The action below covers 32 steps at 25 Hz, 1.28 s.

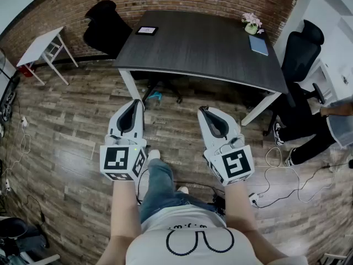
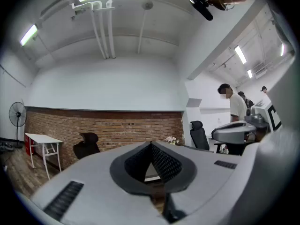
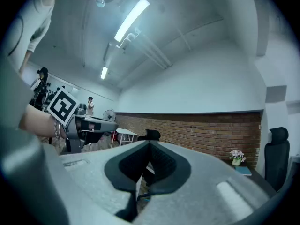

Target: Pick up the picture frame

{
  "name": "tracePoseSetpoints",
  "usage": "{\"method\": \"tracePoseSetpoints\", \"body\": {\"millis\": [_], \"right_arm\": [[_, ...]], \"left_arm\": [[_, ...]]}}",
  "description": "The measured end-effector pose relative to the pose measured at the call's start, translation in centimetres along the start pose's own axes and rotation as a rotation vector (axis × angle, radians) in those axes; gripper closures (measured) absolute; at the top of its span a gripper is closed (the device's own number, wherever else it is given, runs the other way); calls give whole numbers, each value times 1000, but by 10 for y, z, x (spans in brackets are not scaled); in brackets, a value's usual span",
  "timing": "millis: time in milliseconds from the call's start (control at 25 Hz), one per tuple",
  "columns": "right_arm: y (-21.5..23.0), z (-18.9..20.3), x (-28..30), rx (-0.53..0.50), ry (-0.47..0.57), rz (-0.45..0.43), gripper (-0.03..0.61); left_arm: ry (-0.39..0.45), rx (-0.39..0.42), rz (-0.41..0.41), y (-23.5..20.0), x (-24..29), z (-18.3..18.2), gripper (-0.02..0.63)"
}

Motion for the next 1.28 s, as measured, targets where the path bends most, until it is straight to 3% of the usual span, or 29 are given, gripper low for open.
{"method": "tracePoseSetpoints", "body": {"millis": [400,1040,1280], "right_arm": [[19,20,84,0,-9,12,577],[77,45,369,9,-31,99,575],[83,55,435,12,-54,109,575]], "left_arm": [[3,-20,-8,-64,64,20,615],[-9,-57,41,-279,265,43,615],[5,-93,79,-328,308,48,615]]}}
Point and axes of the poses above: the fingertips, and each gripper's own axes: x forward along the fingers, y to its right, z out of its underside, the point moved 3 cm from there along -x, backward along the fingers, and after that the axes turned 2 degrees about y, right-handed, at the moved point
